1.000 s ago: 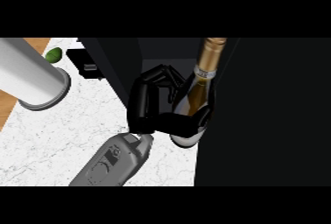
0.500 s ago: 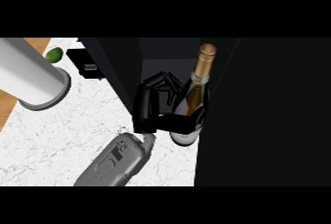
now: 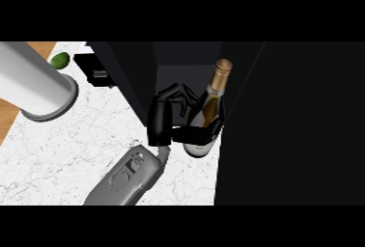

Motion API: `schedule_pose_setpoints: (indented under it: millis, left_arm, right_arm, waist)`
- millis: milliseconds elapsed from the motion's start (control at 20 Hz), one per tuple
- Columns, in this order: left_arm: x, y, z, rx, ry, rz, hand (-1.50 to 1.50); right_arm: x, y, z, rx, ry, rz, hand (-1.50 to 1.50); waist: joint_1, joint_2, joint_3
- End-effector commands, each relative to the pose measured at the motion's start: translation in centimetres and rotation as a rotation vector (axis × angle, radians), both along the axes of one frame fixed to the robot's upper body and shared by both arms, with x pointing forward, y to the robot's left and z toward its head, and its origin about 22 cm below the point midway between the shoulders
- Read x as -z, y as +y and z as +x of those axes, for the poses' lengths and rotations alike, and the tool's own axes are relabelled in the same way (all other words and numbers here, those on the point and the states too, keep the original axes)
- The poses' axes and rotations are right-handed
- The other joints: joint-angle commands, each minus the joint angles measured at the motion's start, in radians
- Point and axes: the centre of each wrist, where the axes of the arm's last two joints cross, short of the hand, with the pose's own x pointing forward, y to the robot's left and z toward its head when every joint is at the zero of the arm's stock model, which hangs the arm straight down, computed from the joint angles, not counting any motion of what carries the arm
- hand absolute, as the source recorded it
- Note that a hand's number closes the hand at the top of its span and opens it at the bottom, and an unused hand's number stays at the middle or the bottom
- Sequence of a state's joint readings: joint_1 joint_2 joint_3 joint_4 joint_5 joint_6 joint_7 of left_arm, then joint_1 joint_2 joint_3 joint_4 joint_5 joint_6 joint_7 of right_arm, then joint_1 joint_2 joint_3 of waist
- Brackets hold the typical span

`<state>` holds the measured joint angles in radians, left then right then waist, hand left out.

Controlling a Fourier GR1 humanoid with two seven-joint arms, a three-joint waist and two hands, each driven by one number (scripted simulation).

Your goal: Pick up the wine, place it into the cabinet and close the cabinet

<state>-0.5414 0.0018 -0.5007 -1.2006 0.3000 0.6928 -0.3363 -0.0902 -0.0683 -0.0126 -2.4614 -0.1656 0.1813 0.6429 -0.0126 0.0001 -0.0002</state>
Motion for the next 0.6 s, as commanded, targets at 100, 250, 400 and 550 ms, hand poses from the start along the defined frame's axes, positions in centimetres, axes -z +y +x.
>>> schedule_pose_setpoints:
  millis: [100,250,400,550]
  left_arm:
    - [0.7,1.6,1.9,-0.032,-0.006,-0.024,1.50]
    - [1.2,2.3,2.7,-0.061,-0.003,-0.047,1.50]
    - [1.1,1.2,3.3,-0.078,0.010,-0.032,1.50]
    - [1.6,3.0,4.1,-0.050,0.035,-0.024,1.50]
  right_arm:
    - [-0.3,0.3,-1.1,-0.040,-0.030,0.044,-1.50]
    - [-1.5,-0.2,-2.3,-0.062,-0.043,0.058,-1.50]
    - [0.5,-1.2,-0.5,-0.059,-0.029,0.067,-1.50]
    - [-0.2,-0.2,-0.9,-0.051,-0.028,0.059,-1.50]
  waist:
    - [0.003,0.001,0.000]
    - [-0.003,0.001,0.000]
    - [-0.009,0.003,0.000]
    - [0.003,0.001,0.000]
